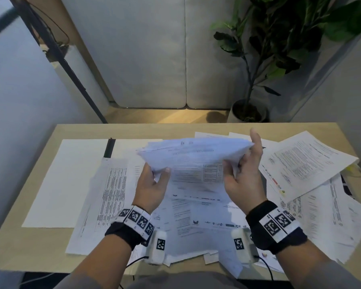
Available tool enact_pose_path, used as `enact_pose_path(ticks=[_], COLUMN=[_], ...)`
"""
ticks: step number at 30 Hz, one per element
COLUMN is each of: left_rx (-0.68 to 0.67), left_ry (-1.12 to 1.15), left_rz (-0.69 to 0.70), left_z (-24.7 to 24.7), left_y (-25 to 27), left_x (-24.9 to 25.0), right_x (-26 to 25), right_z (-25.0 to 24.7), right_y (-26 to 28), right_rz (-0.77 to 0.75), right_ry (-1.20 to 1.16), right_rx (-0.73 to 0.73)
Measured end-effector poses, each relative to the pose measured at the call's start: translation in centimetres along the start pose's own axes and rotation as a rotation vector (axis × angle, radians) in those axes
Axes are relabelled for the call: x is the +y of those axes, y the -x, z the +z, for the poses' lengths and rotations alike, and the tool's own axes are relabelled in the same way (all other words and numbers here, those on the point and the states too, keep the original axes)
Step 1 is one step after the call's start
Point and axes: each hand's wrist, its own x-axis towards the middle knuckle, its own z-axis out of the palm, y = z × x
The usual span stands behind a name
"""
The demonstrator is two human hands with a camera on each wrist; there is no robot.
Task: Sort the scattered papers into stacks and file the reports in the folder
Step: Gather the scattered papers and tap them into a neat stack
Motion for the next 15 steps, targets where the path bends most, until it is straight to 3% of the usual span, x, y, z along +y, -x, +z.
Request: enact_pose_path(ticks=[3, 9, 15], left_rx=[0.032, 0.068, 0.099], left_ry=[0.055, 0.037, 0.123], left_rz=[0.035, -0.004, -0.006], left_z=[0.9, 1.3, 1.1], left_y=[0.5, 1.8, 1.6], left_x=[1.4, 1.9, 2.0], right_x=[-0.7, 0.1, -1.1], right_z=[0.1, 0.5, 0.2], right_y=[-0.1, -0.5, -0.7], right_rz=[0.044, -0.299, -0.339], right_ry=[-0.015, 0.208, 0.259], right_rx=[-0.001, 0.101, 0.081])
